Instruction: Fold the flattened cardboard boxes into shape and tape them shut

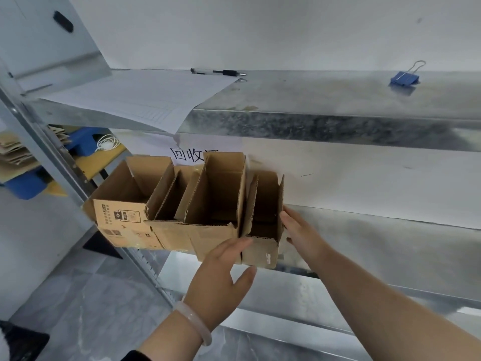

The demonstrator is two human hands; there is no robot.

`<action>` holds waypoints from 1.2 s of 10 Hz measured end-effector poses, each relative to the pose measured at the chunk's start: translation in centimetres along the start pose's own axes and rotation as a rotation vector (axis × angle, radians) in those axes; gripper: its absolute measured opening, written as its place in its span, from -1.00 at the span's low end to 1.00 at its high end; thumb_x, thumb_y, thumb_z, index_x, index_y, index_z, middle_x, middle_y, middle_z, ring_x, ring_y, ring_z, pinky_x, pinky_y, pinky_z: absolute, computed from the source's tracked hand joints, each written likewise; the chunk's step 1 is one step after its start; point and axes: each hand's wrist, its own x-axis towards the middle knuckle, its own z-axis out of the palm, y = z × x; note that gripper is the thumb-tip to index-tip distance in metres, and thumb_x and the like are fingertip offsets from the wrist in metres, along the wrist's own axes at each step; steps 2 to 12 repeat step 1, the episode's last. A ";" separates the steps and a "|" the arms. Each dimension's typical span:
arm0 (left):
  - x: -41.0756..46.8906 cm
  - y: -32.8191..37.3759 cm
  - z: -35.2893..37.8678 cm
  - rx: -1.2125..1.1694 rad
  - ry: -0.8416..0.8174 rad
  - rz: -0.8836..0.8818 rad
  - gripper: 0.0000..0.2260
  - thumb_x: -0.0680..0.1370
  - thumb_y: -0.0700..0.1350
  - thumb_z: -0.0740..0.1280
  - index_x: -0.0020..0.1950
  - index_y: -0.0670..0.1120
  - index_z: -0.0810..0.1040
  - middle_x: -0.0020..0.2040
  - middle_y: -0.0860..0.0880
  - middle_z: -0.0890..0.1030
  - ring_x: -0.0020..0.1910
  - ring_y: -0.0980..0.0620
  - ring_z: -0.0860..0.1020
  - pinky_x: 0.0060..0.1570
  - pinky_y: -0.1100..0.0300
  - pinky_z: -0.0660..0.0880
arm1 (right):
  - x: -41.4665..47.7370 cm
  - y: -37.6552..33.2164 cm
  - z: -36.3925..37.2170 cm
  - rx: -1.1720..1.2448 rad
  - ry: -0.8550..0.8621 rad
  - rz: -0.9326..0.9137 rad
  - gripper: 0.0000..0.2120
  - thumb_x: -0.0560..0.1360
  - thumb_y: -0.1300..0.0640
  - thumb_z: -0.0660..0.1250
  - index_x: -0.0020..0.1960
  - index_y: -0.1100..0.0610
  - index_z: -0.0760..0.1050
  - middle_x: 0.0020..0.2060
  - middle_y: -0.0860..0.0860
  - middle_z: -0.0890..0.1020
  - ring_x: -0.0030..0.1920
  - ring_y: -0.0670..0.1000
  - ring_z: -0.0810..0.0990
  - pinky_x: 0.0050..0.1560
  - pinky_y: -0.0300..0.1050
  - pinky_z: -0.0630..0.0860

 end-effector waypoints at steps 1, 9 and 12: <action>0.1 2.2 -0.3 0.059 -0.041 0.140 -0.57 0.57 0.17 0.21 0.43 0.30 0.22 0.31 0.42 0.19 0.24 0.53 0.09 0.20 0.62 -0.07 | -2.2 0.6 -1.1 -0.174 0.108 -0.110 -0.49 0.61 -0.23 0.12 0.53 -0.18 0.19 0.49 -0.15 0.30 0.49 -0.01 0.27 0.48 0.02 0.23; 0.1 2.2 -0.3 0.059 -0.041 0.140 -0.57 0.57 0.17 0.21 0.43 0.30 0.22 0.31 0.42 0.19 0.24 0.53 0.09 0.20 0.62 -0.07 | -2.2 0.6 -1.1 -0.174 0.108 -0.110 -0.49 0.61 -0.23 0.12 0.53 -0.18 0.19 0.49 -0.15 0.30 0.49 -0.01 0.27 0.48 0.02 0.23; 0.1 2.2 -0.3 0.059 -0.041 0.140 -0.57 0.57 0.17 0.21 0.43 0.30 0.22 0.31 0.42 0.19 0.24 0.53 0.09 0.20 0.62 -0.07 | -2.2 0.6 -1.1 -0.174 0.108 -0.110 -0.49 0.61 -0.23 0.12 0.53 -0.18 0.19 0.49 -0.15 0.30 0.49 -0.01 0.27 0.48 0.02 0.23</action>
